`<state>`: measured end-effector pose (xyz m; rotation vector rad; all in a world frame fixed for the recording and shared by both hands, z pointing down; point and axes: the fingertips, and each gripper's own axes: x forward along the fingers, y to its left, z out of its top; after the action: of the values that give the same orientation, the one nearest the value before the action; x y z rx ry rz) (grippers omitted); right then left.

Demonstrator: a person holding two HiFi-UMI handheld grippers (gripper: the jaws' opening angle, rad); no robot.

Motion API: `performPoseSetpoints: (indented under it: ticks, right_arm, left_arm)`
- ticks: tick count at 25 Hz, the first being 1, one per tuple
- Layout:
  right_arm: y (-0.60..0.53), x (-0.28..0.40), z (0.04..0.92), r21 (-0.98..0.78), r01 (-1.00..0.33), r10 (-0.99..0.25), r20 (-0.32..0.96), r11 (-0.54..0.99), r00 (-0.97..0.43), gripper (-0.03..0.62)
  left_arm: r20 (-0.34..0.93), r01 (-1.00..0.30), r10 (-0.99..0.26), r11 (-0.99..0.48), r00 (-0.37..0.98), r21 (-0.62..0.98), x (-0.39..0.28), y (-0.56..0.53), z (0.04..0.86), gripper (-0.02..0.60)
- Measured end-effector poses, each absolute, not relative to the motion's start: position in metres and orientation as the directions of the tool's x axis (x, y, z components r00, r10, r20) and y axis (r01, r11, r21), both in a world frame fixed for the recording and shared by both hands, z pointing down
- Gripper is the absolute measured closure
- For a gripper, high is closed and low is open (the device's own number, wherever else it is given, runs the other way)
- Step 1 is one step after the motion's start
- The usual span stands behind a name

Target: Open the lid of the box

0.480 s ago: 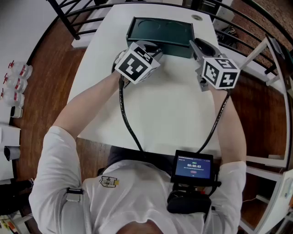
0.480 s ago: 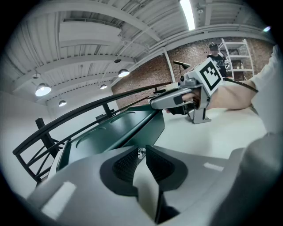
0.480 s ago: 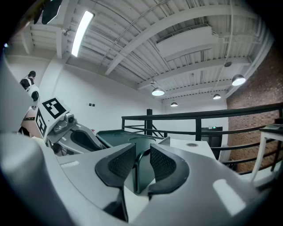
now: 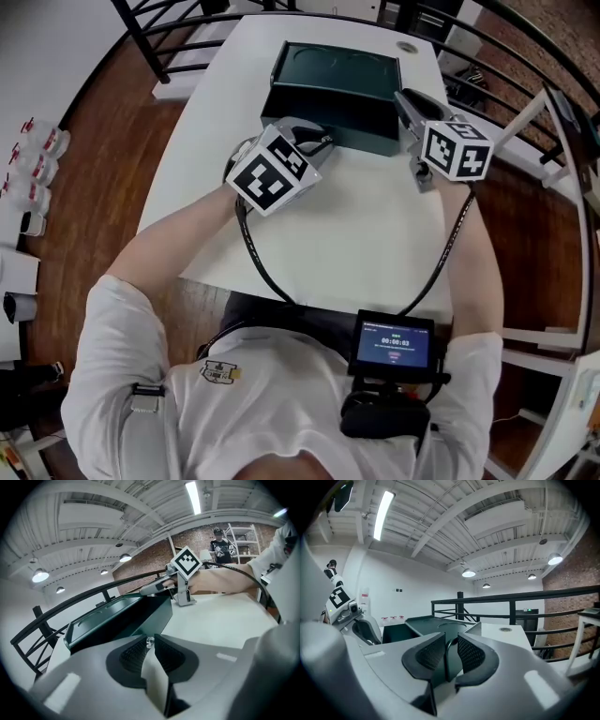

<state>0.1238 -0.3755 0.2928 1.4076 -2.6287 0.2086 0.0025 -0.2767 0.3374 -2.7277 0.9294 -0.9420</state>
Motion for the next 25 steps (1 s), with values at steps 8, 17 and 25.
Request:
performPoseSetpoints:
  ticks: [8,17,25]
  right_arm:
    - [-0.376,0.125,0.293,-0.063,-0.835,-0.813,0.196,0.547,-0.548,0.516]
    - [-0.374,0.128,0.294,-0.074,-0.836,-0.813,0.200,0.544,-0.547,0.519]
    - [-0.258,0.126,0.255,-0.143,-0.780,-0.777,0.091,0.609,-0.623,0.552]
  left_arm:
    - [0.545,-0.472,-0.548,-0.833,0.634,-0.288,-0.001,-0.236,0.342,0.531]
    - [0.530,-0.485,-0.549,-0.832,0.646,-0.271,0.001,-0.234,0.340,0.528]
    - [0.314,-0.531,-0.499,-0.847,0.808,0.021,-0.038,-0.193,0.306,0.525]
